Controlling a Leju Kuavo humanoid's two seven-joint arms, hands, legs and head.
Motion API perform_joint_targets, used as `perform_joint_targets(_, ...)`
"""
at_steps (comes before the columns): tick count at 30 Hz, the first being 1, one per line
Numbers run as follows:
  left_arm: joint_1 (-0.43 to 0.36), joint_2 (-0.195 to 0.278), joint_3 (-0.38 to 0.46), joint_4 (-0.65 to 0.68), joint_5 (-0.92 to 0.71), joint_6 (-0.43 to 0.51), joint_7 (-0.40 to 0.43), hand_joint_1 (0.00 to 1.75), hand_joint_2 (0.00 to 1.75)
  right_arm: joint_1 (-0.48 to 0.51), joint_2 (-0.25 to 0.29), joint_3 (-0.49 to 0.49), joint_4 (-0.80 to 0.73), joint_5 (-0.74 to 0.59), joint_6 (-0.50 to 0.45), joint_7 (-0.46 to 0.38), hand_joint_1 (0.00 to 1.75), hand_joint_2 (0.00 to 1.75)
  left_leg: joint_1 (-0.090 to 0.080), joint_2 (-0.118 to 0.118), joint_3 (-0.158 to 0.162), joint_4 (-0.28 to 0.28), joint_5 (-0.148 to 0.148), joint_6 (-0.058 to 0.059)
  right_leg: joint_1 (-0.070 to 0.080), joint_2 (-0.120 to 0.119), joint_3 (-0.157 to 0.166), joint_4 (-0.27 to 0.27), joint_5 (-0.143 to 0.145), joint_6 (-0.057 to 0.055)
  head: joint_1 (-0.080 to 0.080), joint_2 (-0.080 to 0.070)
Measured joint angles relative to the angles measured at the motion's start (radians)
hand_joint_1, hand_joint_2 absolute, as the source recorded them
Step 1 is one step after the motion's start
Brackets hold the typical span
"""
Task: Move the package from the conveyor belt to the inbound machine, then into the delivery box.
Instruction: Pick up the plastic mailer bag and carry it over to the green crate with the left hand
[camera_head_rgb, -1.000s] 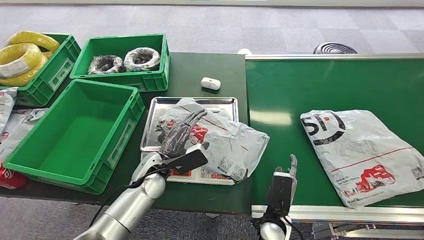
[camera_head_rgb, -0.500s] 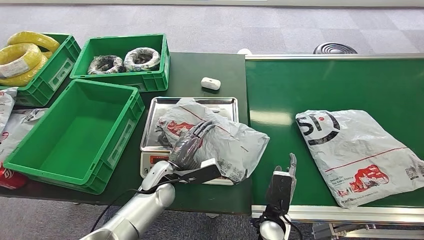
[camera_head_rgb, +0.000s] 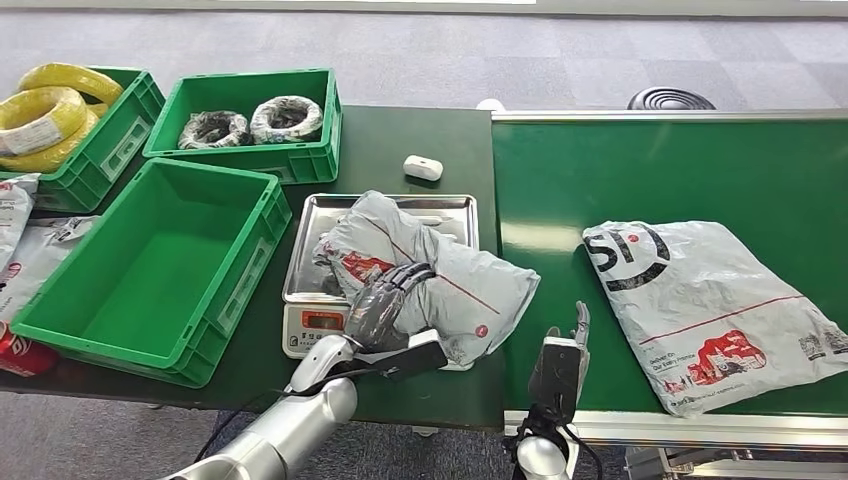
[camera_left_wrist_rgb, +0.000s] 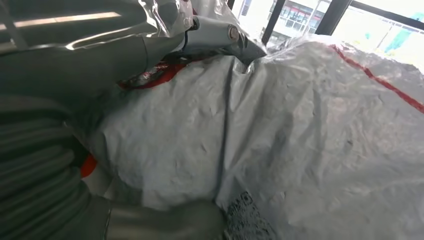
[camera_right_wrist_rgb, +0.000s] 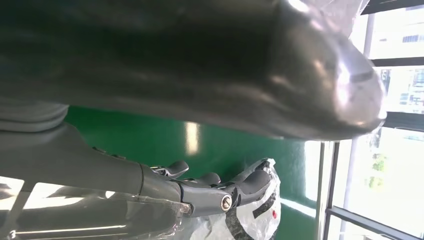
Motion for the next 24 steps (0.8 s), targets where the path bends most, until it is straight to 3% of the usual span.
perform_joint_targets(24, -0.008, -0.008, 0.037, 0.007, 0.032, -0.009, -0.023, 1.48, 1.75, -0.015, 0.002, 0.009, 0.011, 0.0, 0.002, 0.007, 0.0, 0.0, 0.0, 0.0, 0.005, 0.0, 0.0, 0.0, 0.0, 0.0, 0.005, 0.0, 0.0, 0.0, 0.0, 0.0)
